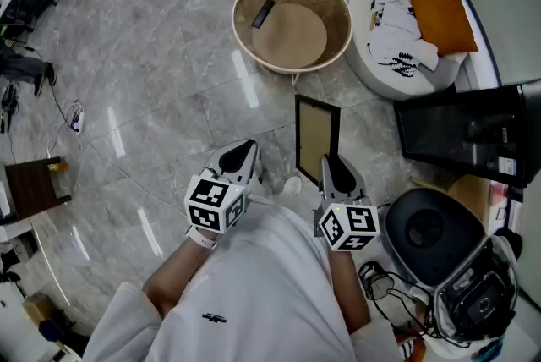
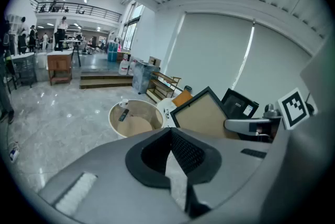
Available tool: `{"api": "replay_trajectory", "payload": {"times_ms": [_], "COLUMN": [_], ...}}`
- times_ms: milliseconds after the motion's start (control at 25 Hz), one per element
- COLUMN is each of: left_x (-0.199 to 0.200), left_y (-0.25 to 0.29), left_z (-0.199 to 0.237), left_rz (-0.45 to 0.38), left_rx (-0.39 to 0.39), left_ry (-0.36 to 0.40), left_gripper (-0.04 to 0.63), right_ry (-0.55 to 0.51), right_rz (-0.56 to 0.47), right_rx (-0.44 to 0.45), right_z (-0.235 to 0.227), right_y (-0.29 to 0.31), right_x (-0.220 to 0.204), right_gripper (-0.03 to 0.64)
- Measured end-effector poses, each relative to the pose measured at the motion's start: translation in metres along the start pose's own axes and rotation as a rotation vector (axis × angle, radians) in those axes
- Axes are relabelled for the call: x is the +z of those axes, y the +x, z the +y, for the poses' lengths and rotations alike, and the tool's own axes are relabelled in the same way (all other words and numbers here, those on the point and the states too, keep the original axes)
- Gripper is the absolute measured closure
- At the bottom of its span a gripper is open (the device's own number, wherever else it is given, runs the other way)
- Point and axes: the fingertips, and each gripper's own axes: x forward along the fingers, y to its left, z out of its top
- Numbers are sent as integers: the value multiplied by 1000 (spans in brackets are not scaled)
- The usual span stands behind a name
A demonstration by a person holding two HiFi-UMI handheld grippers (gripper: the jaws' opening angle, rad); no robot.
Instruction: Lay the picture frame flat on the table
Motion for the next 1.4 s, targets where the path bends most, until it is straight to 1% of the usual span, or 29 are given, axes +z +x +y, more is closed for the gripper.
{"api": "replay_trajectory", "payload": {"times_ms": [120, 240, 320, 440, 600, 720, 920, 1040, 1240, 1400], "left_x": [-16, -32, -44, -58, -49, -37, -23, -16, -2, 12], "left_y": [-8, -20, -29, -37, -41, -43, -50, -48, -42, -29], "left_z": [-23, -43, -43, -40, -37, -24, 14, 32, 60, 83], "left_rz": [-21, -27, -18, -1, -18, -49, -88, -105, -111, -107], "left_rx": [-2, 1, 13, 14, -11, -18, -30, -35, -43, -29], "left_ry": [-27, -19, -24, -56, -52, -55, -69, -66, -60, -72], "left_gripper": [591, 591, 591, 592, 591, 591, 591, 591, 591, 591], "right_ry": [0, 7, -3, -18, -8, -32, -63, -67, -79, -80], "right_rz": [-35, -39, -29, -4, -14, -18, -17, -21, -31, -22], "right_rx": [7, 13, 14, 12, 2, -13, -59, -71, -76, -63], "right_z": [-10, -17, -13, -7, 0, 8, 26, 30, 41, 43], "right_y": [-16, -28, -33, -38, -46, -40, -19, -3, 22, 46], "right_x": [-1, -9, -18, -31, -29, -22, -11, -5, 11, 24], "right_gripper": [554, 554, 554, 554, 554, 554, 555, 555, 555, 555]}}
